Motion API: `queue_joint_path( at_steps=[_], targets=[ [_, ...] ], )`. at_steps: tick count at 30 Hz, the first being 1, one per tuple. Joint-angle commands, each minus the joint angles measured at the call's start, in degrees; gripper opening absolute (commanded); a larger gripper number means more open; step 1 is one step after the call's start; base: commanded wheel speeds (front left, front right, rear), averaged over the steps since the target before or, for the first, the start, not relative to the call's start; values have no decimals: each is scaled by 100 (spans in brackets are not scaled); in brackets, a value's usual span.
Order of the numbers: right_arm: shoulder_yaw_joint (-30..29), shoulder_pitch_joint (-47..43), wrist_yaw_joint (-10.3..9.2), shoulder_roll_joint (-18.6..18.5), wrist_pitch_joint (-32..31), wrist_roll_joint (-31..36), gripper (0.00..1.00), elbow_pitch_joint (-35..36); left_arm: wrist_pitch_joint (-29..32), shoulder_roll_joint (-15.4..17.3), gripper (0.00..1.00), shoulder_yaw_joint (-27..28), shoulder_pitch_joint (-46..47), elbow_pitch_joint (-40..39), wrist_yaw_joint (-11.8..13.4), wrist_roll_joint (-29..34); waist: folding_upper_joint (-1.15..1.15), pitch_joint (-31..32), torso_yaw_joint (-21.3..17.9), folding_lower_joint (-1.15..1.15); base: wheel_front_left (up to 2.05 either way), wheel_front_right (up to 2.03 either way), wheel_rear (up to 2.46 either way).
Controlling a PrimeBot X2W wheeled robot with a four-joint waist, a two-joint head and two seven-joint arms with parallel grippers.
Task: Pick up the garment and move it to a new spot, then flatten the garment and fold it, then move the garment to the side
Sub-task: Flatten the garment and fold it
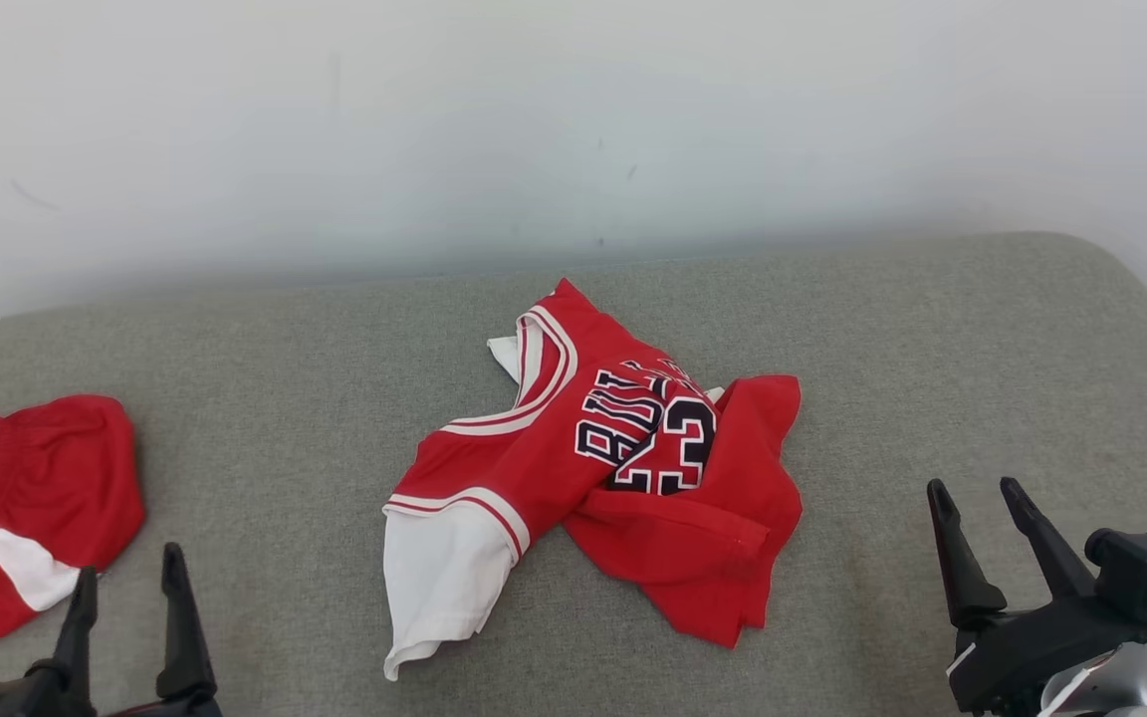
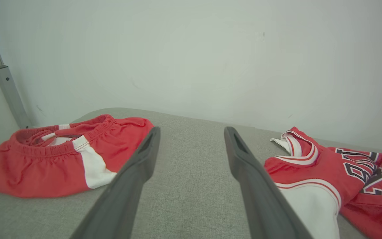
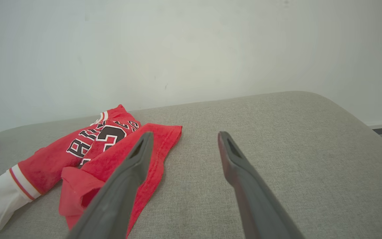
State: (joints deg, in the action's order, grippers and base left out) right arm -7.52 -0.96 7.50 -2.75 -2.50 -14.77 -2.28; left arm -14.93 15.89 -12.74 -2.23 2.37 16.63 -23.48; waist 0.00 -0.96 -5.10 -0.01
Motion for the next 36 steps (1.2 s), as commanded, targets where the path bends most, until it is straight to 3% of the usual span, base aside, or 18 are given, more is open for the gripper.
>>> queue_joint_path(
  at_steps=[1, 4, 11, 15, 28, 36],
  targets=[
    [-27, -7, -2, -9, 30, 29, 100, 13, -35, 11, 100, 54, -62, -44, 4, 40, 0, 11, 0, 1, 0, 0, 0],
    [-65, -26, -2, -8, 36, -8, 100, -1, -35, -5, 100, 255, -137, -140, 37, 58, 0, 37, 9, 1, 0, 0, 0],
    [-66, -48, -2, -11, 12, 21, 100, -21, 99, 401, 100, 157, -225, -108, -406, 164, 0, 75, 56, 1, 0, 0, 0],
    [-85, -31, -2, -9, -29, 67, 100, 2, 195, 574, 100, 247, -278, -189, -537, 27, 0, 93, 85, 1, 0, 0, 0],
    [-73, -39, -2, -9, -116, 145, 100, 74, 81, 596, 100, 533, -561, -382, -367, -85, 0, 122, 131, 1, 0, 0, 0],
    [-24, -67, -2, -9, -241, 181, 100, 111, 113, 640, 100, 475, -593, -443, -445, -127, 0, 144, 137, 1, 0, 0, 0]
  ],
)
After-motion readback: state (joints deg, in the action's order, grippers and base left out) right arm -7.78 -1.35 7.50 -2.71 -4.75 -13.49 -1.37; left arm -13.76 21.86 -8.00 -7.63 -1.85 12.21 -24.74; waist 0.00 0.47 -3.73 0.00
